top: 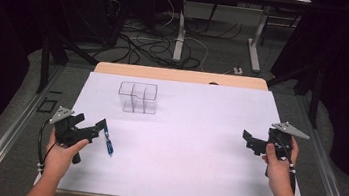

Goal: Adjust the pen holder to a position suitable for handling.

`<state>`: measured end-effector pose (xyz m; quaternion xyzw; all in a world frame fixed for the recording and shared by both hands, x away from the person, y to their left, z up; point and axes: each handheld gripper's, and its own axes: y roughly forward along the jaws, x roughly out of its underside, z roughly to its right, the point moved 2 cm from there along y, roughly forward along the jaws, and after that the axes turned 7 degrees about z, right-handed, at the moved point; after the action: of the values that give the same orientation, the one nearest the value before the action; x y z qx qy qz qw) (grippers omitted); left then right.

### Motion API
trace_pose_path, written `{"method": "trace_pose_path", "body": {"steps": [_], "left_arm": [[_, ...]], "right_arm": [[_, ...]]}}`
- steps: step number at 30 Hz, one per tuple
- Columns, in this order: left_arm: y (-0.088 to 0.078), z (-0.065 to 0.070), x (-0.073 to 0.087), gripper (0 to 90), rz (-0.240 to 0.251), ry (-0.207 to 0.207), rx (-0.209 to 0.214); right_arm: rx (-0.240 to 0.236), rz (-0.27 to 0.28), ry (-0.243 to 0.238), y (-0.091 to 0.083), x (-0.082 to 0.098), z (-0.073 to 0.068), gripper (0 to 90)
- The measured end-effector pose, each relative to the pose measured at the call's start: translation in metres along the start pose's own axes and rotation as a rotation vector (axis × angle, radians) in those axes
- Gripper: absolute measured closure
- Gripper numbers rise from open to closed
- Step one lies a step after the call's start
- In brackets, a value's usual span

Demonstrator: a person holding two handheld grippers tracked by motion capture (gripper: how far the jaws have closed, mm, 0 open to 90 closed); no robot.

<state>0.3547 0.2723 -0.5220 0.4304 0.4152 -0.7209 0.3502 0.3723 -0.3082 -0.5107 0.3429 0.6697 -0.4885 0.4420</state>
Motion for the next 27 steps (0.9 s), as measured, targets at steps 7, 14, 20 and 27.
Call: {"method": "trace_pose_path", "body": {"steps": [7, 14, 20, 27], "left_arm": [[-0.003, 0.0, -0.003, 5.9, 0.0, -0.034, -0.003], [-0.003, 0.004, -0.006, 16.4, -0.008, -0.064, -0.004], [-0.001, 0.006, -0.011, 21.4, -0.029, -0.084, -0.005], [0.001, 0.009, -0.024, 27.7, -0.007, -0.079, -0.017]], "right_arm": [[0.0, -0.012, 0.003, -0.001, 0.002, -0.001, 0.0], [0.005, -0.021, 0.004, 0.0, 0.004, -0.004, 0.0], [-0.007, -0.034, -0.004, 0.001, 0.005, -0.007, 0.0], [-0.013, -0.042, 0.003, 0.004, 0.008, -0.009, 0.0]]}}
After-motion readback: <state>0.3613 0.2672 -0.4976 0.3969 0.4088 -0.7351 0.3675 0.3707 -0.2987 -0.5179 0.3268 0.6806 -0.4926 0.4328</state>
